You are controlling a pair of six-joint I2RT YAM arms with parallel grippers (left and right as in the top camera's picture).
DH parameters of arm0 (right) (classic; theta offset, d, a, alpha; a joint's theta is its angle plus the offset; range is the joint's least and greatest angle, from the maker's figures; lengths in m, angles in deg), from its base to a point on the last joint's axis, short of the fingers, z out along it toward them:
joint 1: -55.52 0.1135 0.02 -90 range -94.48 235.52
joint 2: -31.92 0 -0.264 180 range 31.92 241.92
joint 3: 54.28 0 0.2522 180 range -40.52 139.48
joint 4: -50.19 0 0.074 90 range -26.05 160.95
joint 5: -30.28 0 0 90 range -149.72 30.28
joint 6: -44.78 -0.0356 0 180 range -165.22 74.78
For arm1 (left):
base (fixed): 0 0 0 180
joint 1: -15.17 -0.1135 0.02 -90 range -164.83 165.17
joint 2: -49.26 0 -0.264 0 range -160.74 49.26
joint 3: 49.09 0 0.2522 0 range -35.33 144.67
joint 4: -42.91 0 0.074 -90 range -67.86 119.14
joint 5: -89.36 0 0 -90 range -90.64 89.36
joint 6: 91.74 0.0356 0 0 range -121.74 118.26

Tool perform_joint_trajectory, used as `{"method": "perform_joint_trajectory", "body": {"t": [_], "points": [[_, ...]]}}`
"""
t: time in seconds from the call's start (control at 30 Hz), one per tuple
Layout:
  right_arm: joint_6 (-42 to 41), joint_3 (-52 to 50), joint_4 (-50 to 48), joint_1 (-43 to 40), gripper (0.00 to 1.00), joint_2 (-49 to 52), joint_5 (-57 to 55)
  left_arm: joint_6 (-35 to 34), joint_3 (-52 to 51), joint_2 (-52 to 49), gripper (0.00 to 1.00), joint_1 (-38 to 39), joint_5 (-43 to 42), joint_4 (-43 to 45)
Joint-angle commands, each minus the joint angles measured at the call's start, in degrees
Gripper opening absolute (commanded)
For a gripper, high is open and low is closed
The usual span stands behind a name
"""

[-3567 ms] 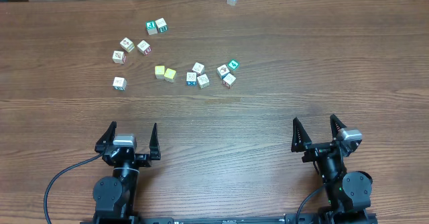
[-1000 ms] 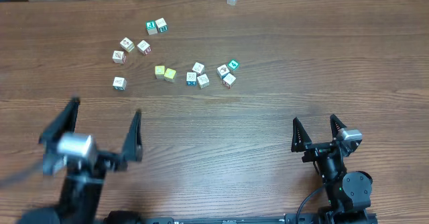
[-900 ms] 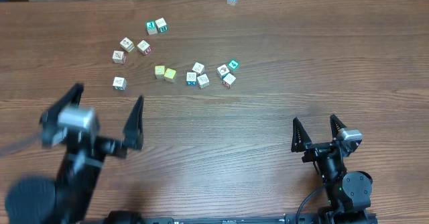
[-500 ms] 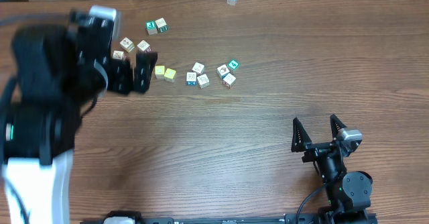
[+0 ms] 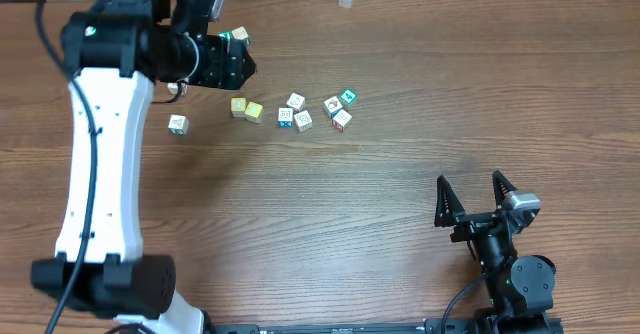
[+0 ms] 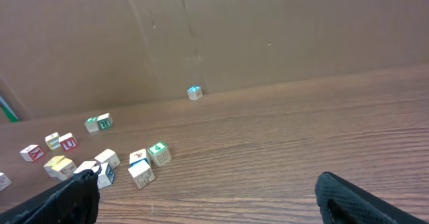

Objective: Form a tower
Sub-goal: 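Raise the left arm and reach toward the block cluster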

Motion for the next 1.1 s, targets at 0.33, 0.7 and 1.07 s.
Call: {"method": "perform_joint_trajectory", "body": {"t": [0.33,0.7,1.07], "points": [[-0.31,-0.59,-0.31,-0.15,1.00,-0.68,0.02,-3.93,1.49,-8.74,0.04,1.84,-8.28,1.73],[-0.31,-0.59,-0.31,-0.15,1.00,-0.68,0.02,-10.91,1.49,-13.25,0.04,6.51,-4.09,5.57],[-0.31,-0.59,-0.31,-0.15,1.00,-0.68,0.02,-22.29,1.40,-15.04,0.04,13.29,13.94,7.63]]}}
